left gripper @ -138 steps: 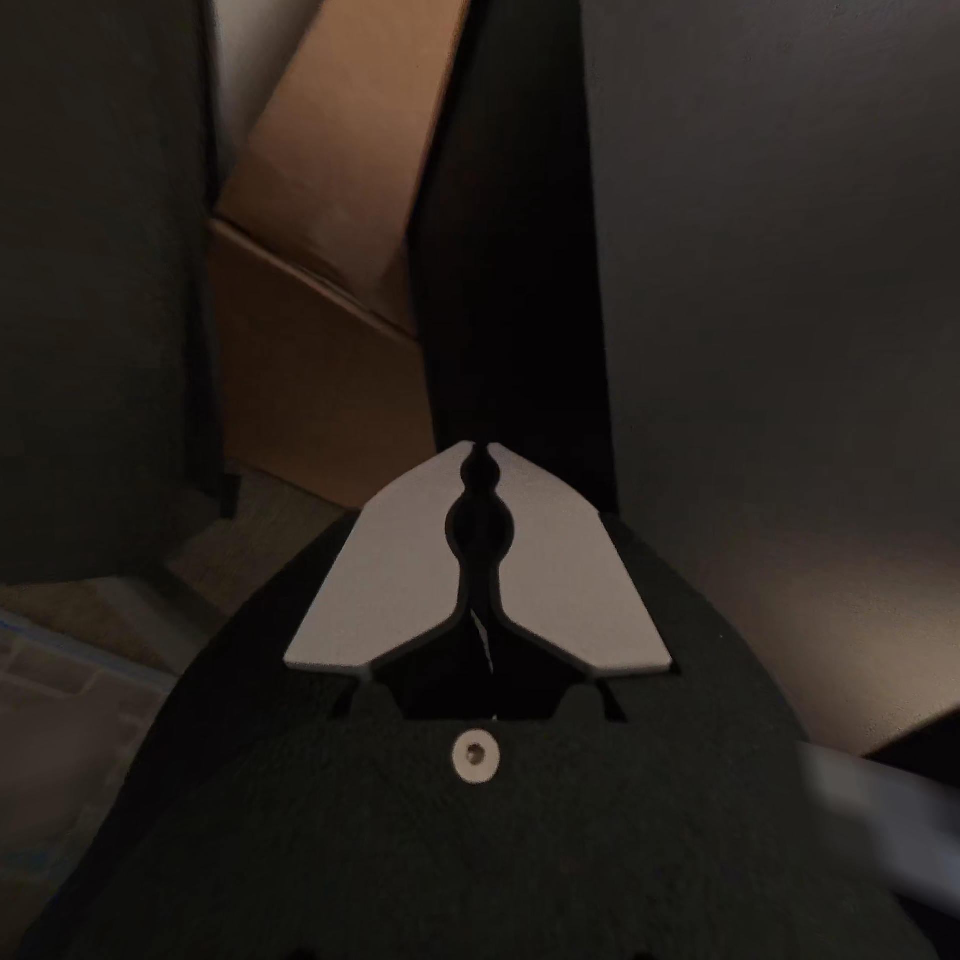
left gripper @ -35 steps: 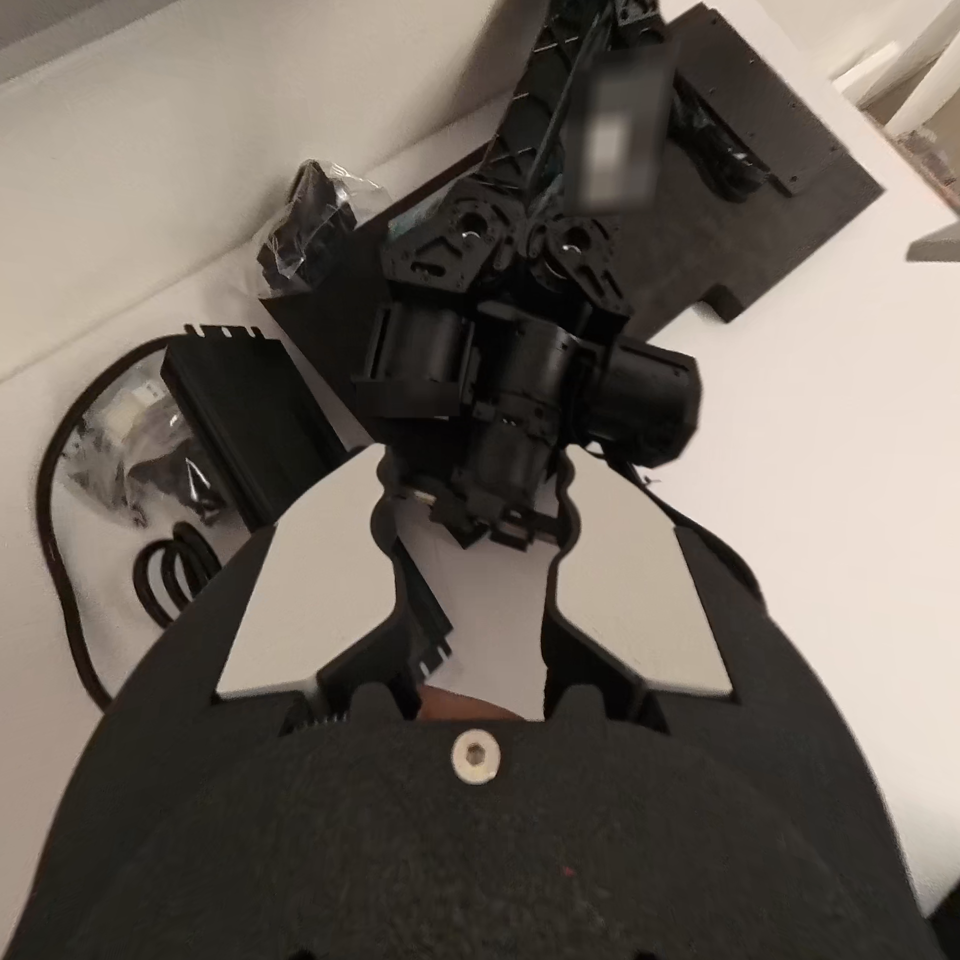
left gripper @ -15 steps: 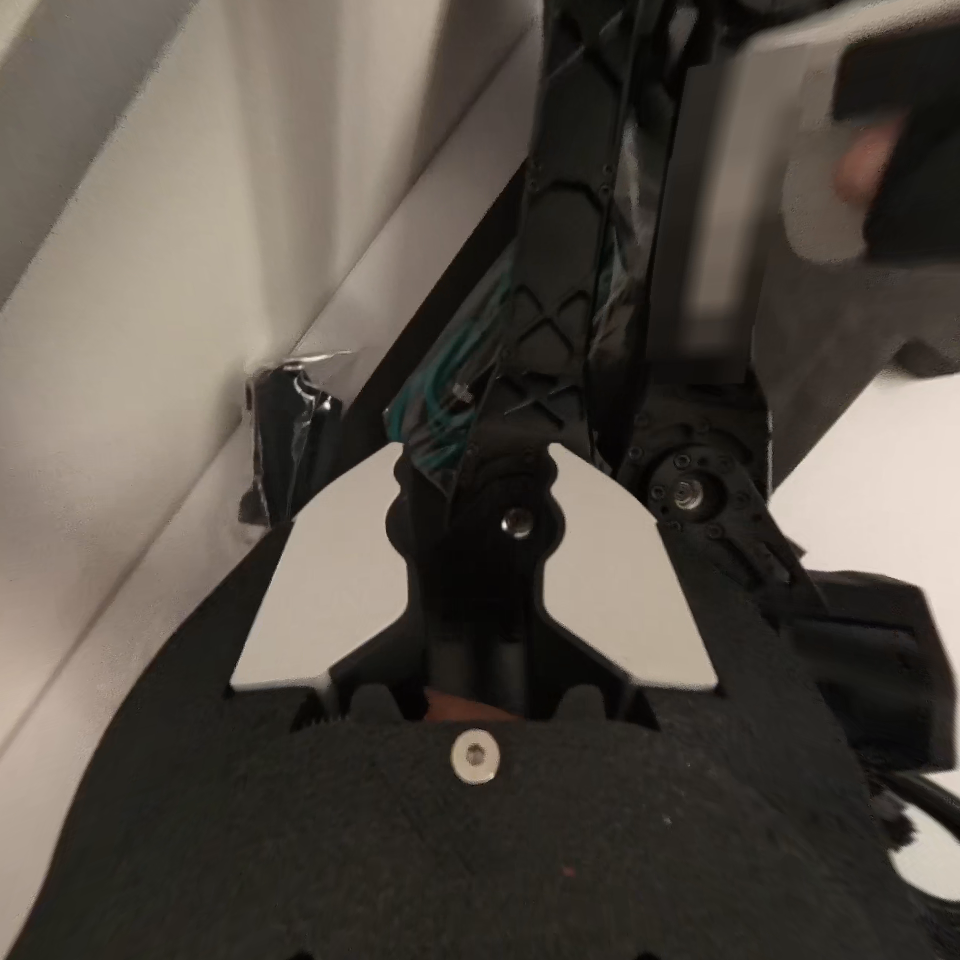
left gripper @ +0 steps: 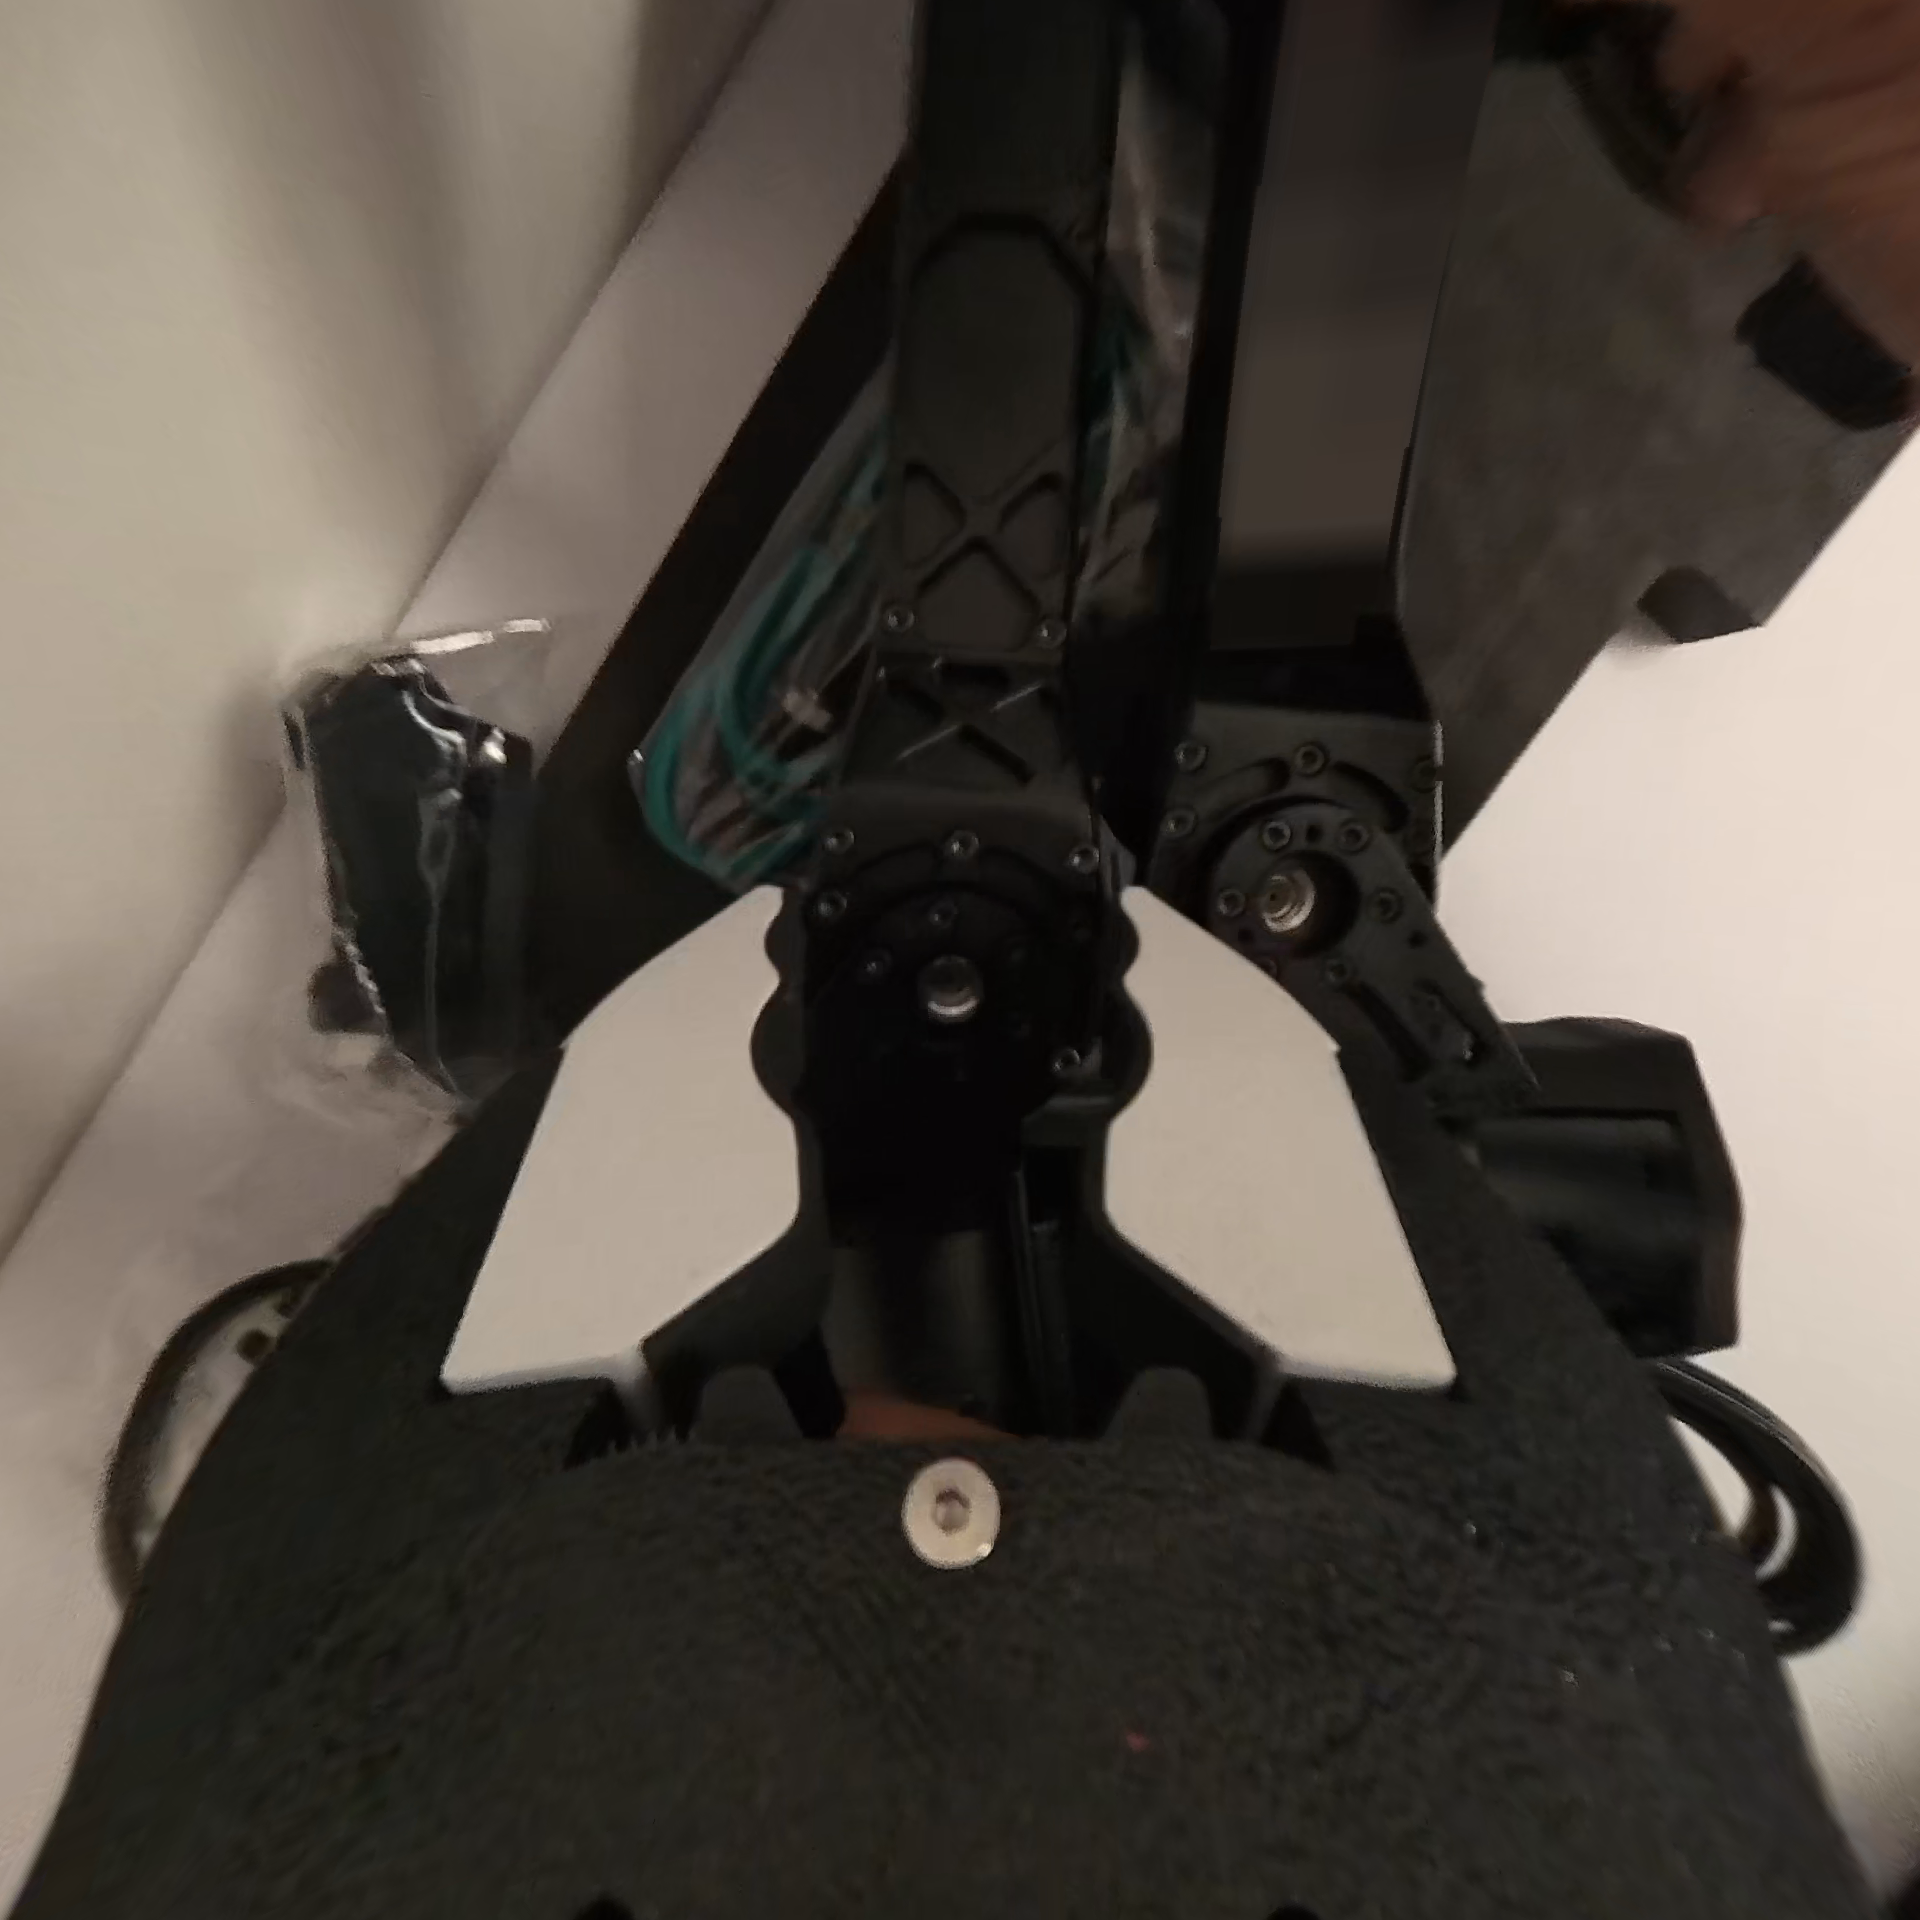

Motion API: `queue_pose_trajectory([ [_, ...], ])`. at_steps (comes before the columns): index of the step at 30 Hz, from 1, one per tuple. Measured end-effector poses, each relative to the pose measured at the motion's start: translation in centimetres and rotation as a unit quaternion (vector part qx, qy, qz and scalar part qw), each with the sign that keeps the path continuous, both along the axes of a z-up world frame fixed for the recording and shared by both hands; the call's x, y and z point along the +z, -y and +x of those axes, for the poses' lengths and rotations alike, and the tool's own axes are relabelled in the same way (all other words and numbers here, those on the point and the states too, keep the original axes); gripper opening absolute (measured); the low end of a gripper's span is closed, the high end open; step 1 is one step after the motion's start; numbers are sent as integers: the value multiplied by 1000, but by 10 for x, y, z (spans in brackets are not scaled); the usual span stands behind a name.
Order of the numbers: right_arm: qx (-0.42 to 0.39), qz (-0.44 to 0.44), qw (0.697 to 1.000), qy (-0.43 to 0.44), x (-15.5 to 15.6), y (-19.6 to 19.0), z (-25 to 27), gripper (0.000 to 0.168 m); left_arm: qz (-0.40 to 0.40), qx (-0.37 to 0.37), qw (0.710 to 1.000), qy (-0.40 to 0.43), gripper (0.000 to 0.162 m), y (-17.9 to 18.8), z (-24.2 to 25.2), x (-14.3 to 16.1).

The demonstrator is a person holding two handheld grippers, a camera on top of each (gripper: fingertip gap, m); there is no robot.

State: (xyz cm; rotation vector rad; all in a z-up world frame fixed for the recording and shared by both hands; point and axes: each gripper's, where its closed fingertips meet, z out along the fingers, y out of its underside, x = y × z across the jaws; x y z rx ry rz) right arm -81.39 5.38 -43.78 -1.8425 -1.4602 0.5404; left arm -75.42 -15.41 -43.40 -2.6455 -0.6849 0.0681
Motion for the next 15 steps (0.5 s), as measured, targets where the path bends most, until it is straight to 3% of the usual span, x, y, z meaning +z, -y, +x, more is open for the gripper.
queue_pose_trajectory([
  [4, -15, -62, 998, 8, -8, -5, 6, 52, 9, 8, 1000, 24, 61, 5, 3, -3],
  [8, 20, -45, 998, 48, -10, -4, 5, 57, 11, 6, 998, 63, 62, 8, 6, -6],
  [11, 54, -59, 996, 51, -11, 2, 4, 42, 1, -7, 999, 48, 61, 9, 7, -5],
  [15, 62, -80, 994, 39, -11, 2, 2, 40, 12, -24, 999, 36, 61, 9, 5, -5],
])
